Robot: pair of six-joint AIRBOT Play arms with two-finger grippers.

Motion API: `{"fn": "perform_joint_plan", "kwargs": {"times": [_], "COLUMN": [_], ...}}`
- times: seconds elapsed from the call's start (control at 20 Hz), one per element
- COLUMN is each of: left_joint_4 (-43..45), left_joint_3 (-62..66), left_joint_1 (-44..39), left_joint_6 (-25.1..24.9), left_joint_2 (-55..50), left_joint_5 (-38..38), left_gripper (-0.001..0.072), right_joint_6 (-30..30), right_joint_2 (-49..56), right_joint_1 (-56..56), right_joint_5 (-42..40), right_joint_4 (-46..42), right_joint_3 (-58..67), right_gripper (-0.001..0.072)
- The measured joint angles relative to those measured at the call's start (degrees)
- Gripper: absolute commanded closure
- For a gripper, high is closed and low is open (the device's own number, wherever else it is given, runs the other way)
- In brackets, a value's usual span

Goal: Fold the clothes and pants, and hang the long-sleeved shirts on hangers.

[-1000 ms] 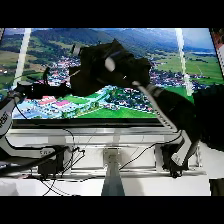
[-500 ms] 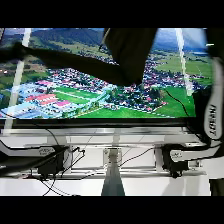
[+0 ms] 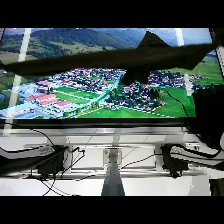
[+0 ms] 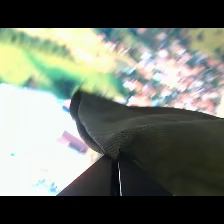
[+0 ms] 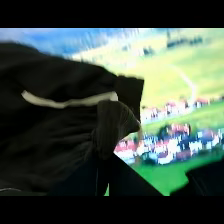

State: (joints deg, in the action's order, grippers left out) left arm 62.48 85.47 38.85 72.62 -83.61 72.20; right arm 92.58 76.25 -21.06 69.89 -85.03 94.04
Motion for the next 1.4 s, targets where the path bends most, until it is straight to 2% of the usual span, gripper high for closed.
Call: {"fn": "perform_joint_plan", "kwargs": {"times": [0.15, 0.25, 0.7, 0.95, 1.15, 1.4], "left_joint_4": [2.5, 1.1, -3.6, 5.6, 16.8, 28.7], "left_joint_3": [-2.6, -2.6, 3.0, -1.9, -14.0, -28.9], "left_joint_1": [0.3, 0.6, 0.5, 0.5, 0.5, 0.5], "left_joint_6": [1.4, 2.0, 0.6, 1.9, 2.4, 2.8], "left_joint_2": [0.1, 0.2, 7.0, 10.6, 13.4, 14.5], "left_joint_5": [1.0, 0.6, -5.8, -1.8, 0.8, 2.9], "left_gripper": [0.0693, 0.0694, 0.0694, 0.0694, 0.0694, 0.0693], "right_joint_6": [-0.2, -0.4, -0.8, -1.9, -3.2, -3.7], "right_joint_2": [-5.6, -8.9, -19.8, -27.7, -36.2, -41.7], "right_joint_1": [-1.3, -1.7, -2.5, -2.5, -2.5, -2.5], "right_joint_5": [-0.8, -3.3, -8.1, -5.2, 0.7, 7.0], "right_joint_4": [0.0, -0.2, -1.7, -4.6, -8.5, -10.2], "right_joint_3": [-8.8, -12.3, -18.4, -33.6, -49.5, -62.8], "right_gripper": [0.0689, 0.0688, 0.0688, 0.0688, 0.0688, 0.0688]}}
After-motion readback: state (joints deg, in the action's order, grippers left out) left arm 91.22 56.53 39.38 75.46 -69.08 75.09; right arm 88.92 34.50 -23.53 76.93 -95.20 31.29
